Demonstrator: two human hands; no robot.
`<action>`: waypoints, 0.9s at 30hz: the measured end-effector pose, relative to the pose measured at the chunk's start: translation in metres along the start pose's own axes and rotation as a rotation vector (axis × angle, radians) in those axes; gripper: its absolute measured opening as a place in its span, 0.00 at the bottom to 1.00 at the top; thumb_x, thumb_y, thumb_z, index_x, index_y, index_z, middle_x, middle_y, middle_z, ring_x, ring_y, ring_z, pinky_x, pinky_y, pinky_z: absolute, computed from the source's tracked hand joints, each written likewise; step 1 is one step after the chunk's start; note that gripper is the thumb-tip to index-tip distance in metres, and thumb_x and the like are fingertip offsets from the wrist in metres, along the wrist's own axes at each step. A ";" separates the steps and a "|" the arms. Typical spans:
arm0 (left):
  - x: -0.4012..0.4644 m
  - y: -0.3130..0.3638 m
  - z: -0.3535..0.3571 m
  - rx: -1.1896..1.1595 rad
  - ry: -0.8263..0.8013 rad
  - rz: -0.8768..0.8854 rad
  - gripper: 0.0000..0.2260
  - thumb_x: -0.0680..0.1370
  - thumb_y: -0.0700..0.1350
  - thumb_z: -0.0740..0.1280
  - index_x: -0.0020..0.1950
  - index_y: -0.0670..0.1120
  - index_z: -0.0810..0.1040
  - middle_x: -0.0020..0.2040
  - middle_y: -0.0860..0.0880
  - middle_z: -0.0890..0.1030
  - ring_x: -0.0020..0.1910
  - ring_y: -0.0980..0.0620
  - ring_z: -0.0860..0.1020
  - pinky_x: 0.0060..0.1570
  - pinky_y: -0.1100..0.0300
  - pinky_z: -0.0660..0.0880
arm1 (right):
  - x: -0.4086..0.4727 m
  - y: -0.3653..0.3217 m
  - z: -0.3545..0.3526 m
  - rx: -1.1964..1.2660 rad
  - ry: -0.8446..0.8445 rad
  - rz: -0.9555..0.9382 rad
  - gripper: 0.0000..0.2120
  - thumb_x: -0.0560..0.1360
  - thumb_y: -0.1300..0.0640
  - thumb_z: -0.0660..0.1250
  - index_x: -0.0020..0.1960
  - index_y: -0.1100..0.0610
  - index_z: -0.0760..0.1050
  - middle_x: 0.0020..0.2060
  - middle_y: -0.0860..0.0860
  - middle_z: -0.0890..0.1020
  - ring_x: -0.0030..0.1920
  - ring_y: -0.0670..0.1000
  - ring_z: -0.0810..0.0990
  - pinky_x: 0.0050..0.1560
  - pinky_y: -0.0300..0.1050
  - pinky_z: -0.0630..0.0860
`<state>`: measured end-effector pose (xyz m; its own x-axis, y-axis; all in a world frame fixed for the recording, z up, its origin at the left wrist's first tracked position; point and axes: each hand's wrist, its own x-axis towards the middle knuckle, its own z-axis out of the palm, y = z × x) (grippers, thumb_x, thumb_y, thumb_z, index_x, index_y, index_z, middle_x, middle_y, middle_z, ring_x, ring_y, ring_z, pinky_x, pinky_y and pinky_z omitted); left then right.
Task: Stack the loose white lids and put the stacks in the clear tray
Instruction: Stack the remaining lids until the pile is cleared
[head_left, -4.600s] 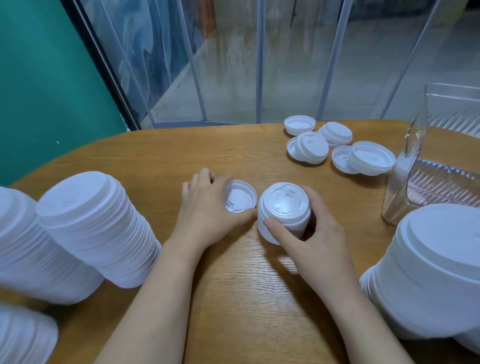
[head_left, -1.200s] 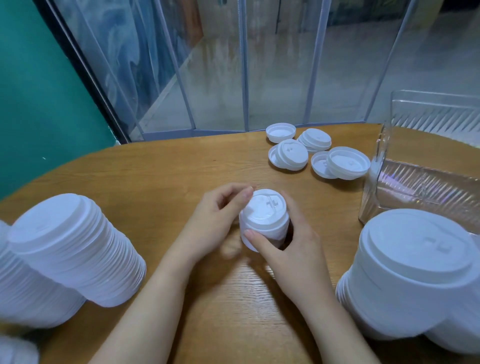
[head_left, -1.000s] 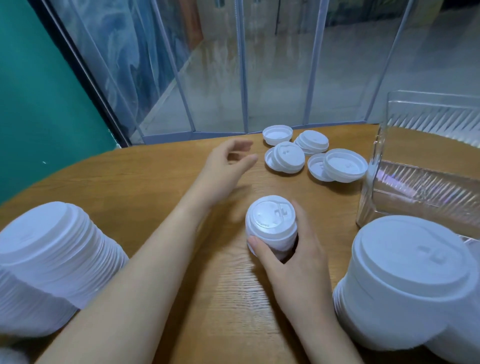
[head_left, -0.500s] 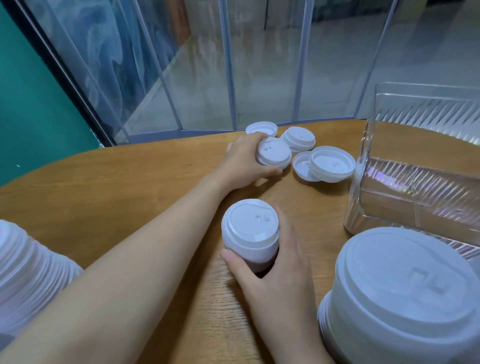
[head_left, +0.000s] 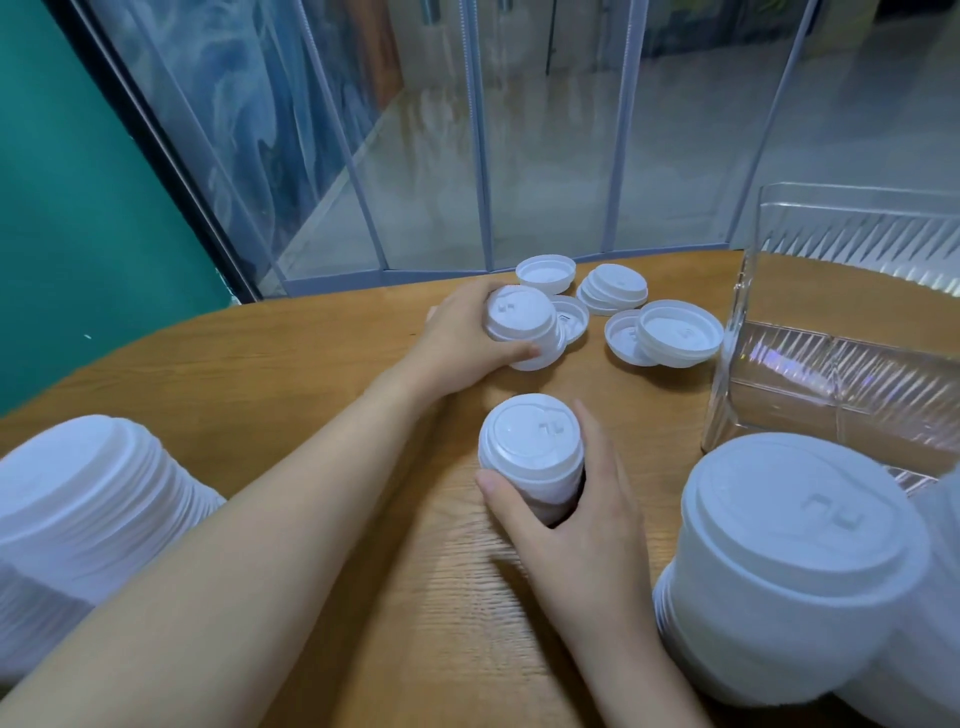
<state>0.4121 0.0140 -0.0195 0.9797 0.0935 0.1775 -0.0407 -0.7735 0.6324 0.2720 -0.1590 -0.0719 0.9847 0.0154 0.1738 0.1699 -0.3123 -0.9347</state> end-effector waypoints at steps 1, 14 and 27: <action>-0.006 0.003 -0.005 -0.022 0.027 -0.013 0.32 0.63 0.63 0.78 0.63 0.60 0.72 0.62 0.58 0.78 0.64 0.53 0.75 0.69 0.47 0.70 | 0.000 0.000 0.000 -0.010 0.002 -0.006 0.46 0.65 0.34 0.77 0.78 0.42 0.64 0.69 0.35 0.72 0.71 0.37 0.69 0.68 0.31 0.62; -0.118 0.025 -0.057 -0.279 -0.029 -0.040 0.31 0.69 0.50 0.83 0.69 0.53 0.76 0.60 0.60 0.82 0.60 0.62 0.79 0.65 0.55 0.75 | -0.001 -0.002 0.004 -0.036 0.035 -0.026 0.40 0.65 0.30 0.71 0.72 0.45 0.69 0.64 0.42 0.77 0.66 0.47 0.75 0.66 0.54 0.74; -0.128 0.036 -0.051 -0.112 -0.309 0.007 0.32 0.71 0.52 0.81 0.73 0.57 0.74 0.64 0.64 0.79 0.64 0.65 0.75 0.69 0.60 0.71 | 0.001 0.001 0.005 -0.021 0.016 -0.011 0.39 0.64 0.37 0.76 0.72 0.47 0.71 0.63 0.43 0.79 0.65 0.49 0.77 0.64 0.56 0.75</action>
<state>0.2751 0.0067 0.0189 0.9918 -0.1198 -0.0442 -0.0525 -0.6984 0.7138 0.2737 -0.1544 -0.0741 0.9820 0.0042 0.1889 0.1795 -0.3323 -0.9259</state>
